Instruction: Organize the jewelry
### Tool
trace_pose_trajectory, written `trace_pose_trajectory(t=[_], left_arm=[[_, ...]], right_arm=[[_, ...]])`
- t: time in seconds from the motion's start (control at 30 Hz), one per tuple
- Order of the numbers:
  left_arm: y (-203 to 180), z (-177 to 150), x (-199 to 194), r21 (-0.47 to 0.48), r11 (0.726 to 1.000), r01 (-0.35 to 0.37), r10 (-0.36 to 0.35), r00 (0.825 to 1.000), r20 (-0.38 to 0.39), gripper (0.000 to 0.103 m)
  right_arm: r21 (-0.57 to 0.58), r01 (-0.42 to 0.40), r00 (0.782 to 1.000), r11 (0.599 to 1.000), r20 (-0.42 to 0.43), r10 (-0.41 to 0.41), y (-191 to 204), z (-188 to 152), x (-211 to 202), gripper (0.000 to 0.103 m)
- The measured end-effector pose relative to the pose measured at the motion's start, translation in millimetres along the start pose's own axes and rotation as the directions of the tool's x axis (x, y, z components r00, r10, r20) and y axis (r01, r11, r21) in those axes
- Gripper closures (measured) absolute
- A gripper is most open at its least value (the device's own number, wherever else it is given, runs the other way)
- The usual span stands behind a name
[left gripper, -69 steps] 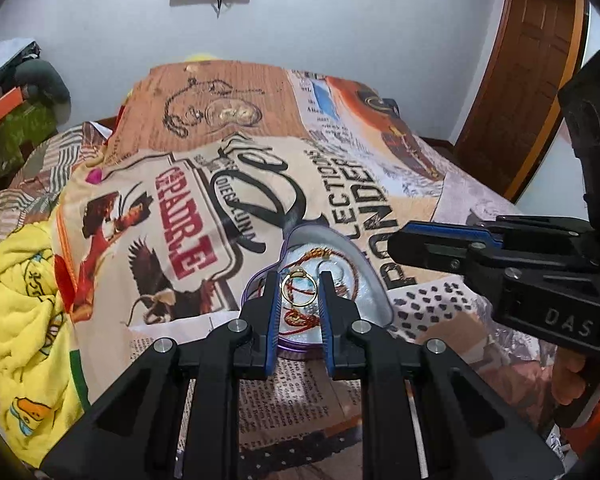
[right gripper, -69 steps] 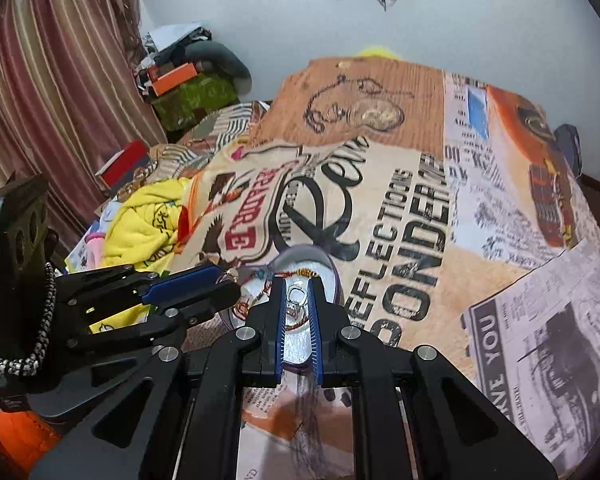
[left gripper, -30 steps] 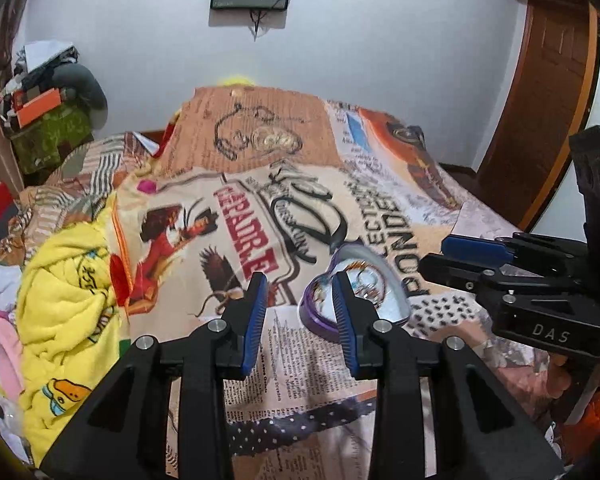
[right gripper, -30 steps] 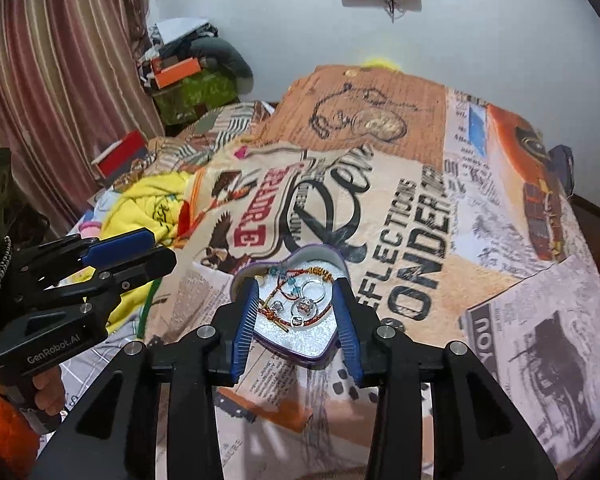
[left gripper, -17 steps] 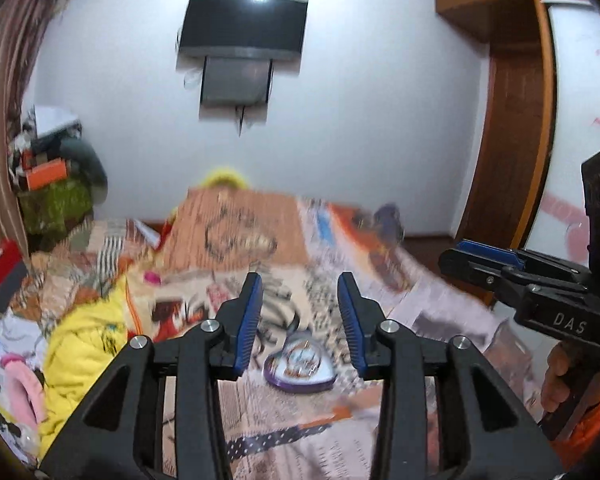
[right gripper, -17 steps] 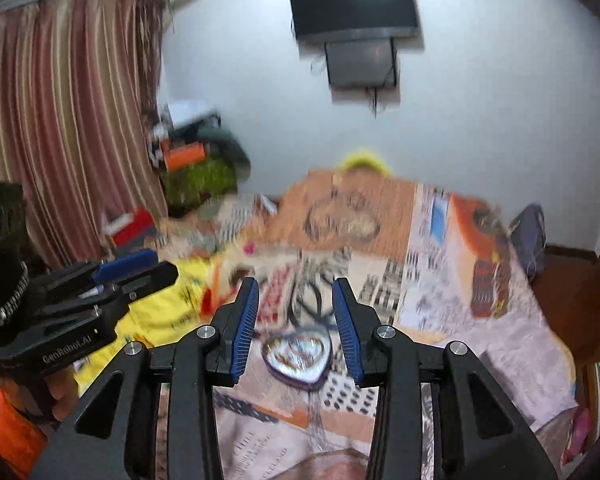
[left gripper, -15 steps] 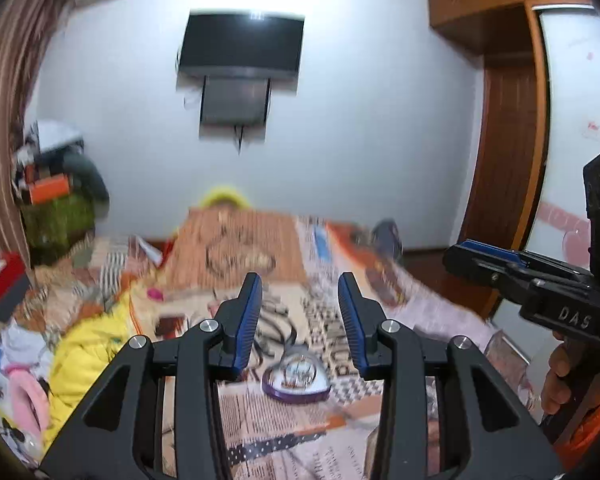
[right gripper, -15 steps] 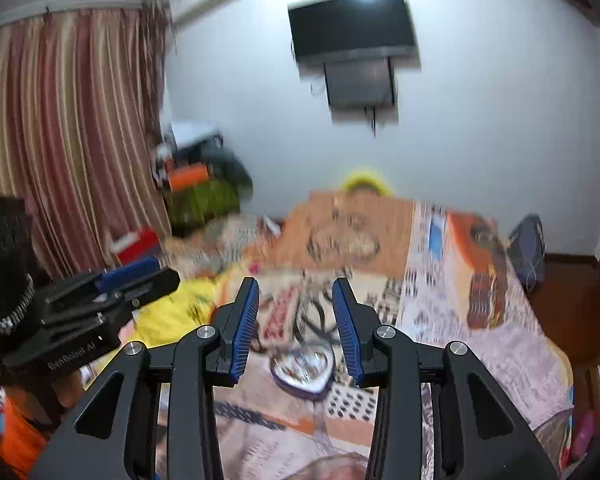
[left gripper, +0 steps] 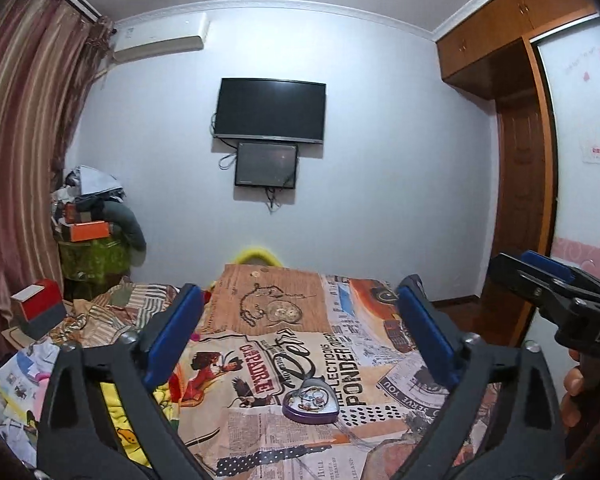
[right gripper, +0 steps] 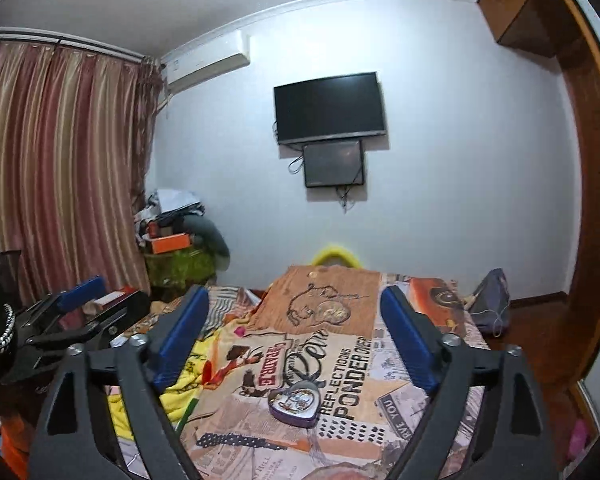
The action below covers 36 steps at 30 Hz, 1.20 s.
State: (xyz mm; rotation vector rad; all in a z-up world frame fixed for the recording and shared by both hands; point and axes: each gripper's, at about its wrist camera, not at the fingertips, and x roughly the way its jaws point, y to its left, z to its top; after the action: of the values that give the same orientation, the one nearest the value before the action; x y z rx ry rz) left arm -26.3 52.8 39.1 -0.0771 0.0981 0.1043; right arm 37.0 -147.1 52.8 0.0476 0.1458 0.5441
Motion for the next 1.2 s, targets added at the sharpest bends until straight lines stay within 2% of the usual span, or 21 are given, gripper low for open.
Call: trace_pose_trajectory(t=[0.1, 0.47, 1.2], left_arm=[[2, -2, -2, -0.011, 1.000, 0.001, -0.001, 1.000, -0.010, 0.002], [-5, -5, -11, 0.003, 1.000, -0.008, 0.008, 1.000, -0.010, 0.001], [-5, -13, 2, 0.007, 1.000, -0.027, 0.028, 0.998, -0.053, 0.001]], right_arm=[[-0.014, 0.037, 0.999, 0.999, 0.006, -0.037, 5, -1, -1, 0.000], [-0.018, 0.050, 0.998, 0.999, -0.026, -0.051, 2, -4, -8, 0.000], [0.018, 0.045, 0.996, 0.999, -0.080, -0.044, -7, -11, -9, 0.000]])
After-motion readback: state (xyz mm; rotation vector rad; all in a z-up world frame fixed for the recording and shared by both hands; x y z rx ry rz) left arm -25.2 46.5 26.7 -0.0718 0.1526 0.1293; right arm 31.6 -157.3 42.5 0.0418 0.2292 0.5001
